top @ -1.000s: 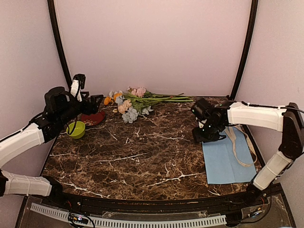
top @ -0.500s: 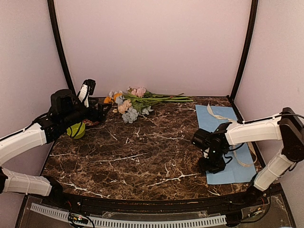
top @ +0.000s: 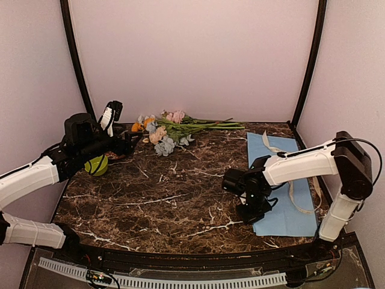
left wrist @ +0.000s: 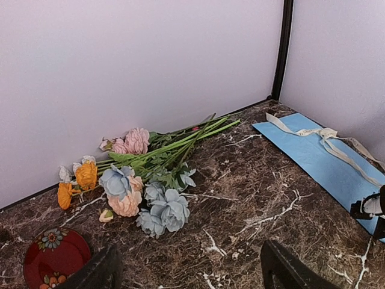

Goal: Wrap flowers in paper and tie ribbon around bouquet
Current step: Move the folded wrapping paper to the center of the board.

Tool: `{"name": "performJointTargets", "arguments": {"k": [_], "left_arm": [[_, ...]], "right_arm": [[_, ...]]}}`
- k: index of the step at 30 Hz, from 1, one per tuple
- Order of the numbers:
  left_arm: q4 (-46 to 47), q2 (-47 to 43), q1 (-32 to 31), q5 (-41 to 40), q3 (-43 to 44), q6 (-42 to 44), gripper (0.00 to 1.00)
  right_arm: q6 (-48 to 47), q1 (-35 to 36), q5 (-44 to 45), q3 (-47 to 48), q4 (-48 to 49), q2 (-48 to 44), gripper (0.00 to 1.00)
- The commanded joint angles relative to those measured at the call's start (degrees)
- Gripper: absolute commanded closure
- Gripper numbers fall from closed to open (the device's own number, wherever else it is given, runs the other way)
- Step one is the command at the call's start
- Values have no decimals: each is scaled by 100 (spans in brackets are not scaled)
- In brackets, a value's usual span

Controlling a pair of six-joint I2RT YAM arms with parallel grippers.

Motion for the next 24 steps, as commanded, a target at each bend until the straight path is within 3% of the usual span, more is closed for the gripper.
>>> {"name": "performJointTargets", "arguments": {"k": [1, 16, 21, 22, 24], "left_arm": [[140, -37, -50, 45, -5, 153, 19], [147, -311, -51, -197, -55, 451, 19], [-187, -470, -52, -392, 97, 508, 19], [-373, -475, -53, -439, 183, 478, 18], [-897, -497, -45, -458, 333, 362, 19]], "right_arm": [[-486, 715, -878, 409, 1104, 919, 100], [-2687, 2021, -2486, 4386, 795, 2570, 100], [-3033, 1994, -2585, 4994, 939, 2884, 100], [-2993, 1915, -2505, 4976, 976, 2885, 93], [-2930, 1726, -2225, 4871, 916, 2785, 61]]}}
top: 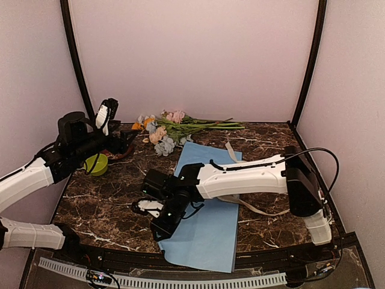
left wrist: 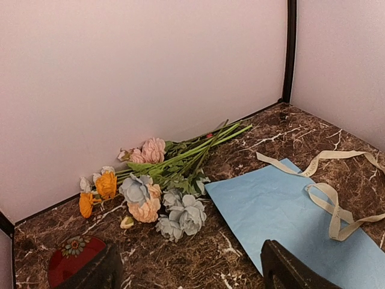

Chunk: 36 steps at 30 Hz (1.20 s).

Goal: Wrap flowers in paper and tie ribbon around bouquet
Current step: Move the folded wrapping paper to the center of the board, then adjust the folded wrapping paper at the center of the board.

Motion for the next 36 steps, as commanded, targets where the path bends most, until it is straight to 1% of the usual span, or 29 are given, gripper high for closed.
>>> {"name": "performJointTargets", "arguments": {"k": [1, 2, 3, 5, 7, 9, 11, 13, 15, 17, 22, 26, 30, 33, 36], "left_arm": [[-966, -165, -25, -95, 322, -100, 19], [-1190, -213, -22, 28, 302, -144, 19], [-1388, -271, -23, 147, 253, -197, 21], [-1766, -412, -30, 315, 149, -438, 24], [-2007, -492, -117, 316, 2, -715, 29], [-2038, -492, -294, 179, -249, -956, 33], [-1948, -352, -640, -30, -505, -957, 34], [-1832, -72, -1273, -516, -567, -715, 35], [-1661, 355, -1835, -957, -526, -220, 35], [-1530, 938, -2154, -1197, -370, 236, 35], [-1714, 2790, -2253, -1399, 314, 830, 37], [-2066, 3823, -2400, -1746, 842, 1189, 38], [-2181, 4300, -2516, -1773, 1031, 1383, 39], [-2229, 4384, -2516, -1837, 1002, 1391, 40], [-2219, 4385, -2509, -1772, 953, 1408, 41]], "right_arm": [[-203, -401, 346, -148, -9, -155, 48], [-123, -497, 479, -383, 106, -386, 42], [15, -607, 581, -735, 315, -667, 38], [444, -958, 647, -1597, 924, -1263, 36], [1027, -1467, 635, -2567, 1553, -1695, 40], [1250, -1995, 793, -2931, 1854, -1834, 46], [1315, -2323, 1062, -3030, 1929, -1775, 52], [1286, -2546, 1319, -2993, 1912, -1639, 58], [1261, -2704, 1515, -2976, 1914, -1528, 62], [1288, -2888, 1692, -2994, 1842, -1441, 65], [1417, -3371, 2093, -3481, 1822, -1544, 68], [1383, -3726, 2493, -3910, 1854, -1811, 68], [1300, -4233, 2733, -4317, 1868, -1988, 68], [1198, -4777, 3035, -4513, 1808, -2072, 68], [1084, -5371, 3559, -4553, 1711, -2144, 68]]}}
